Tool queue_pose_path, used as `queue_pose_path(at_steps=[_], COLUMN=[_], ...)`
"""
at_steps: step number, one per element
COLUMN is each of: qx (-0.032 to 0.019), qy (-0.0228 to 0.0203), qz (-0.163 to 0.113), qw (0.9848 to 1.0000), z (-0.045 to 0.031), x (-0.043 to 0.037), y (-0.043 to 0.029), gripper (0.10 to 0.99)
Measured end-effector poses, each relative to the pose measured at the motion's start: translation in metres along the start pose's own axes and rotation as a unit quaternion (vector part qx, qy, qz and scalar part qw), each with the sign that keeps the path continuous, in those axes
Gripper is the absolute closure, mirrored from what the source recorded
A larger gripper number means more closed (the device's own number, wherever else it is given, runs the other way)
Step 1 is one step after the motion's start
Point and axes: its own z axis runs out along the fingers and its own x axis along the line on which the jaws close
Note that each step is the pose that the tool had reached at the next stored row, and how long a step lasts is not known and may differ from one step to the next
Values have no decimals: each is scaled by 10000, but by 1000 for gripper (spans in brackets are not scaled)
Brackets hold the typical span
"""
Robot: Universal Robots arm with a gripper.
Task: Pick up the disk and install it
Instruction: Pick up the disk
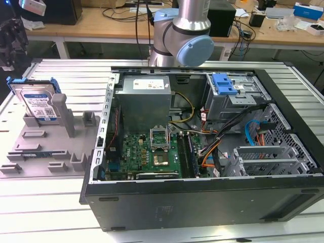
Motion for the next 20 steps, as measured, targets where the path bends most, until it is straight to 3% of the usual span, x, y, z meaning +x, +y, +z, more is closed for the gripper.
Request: queue_pose_path(at_steps=[20], qx=[1], qy=[0], qz=[0], qw=[10000], z=[149], x=[36], y=[23], gripper=[486])
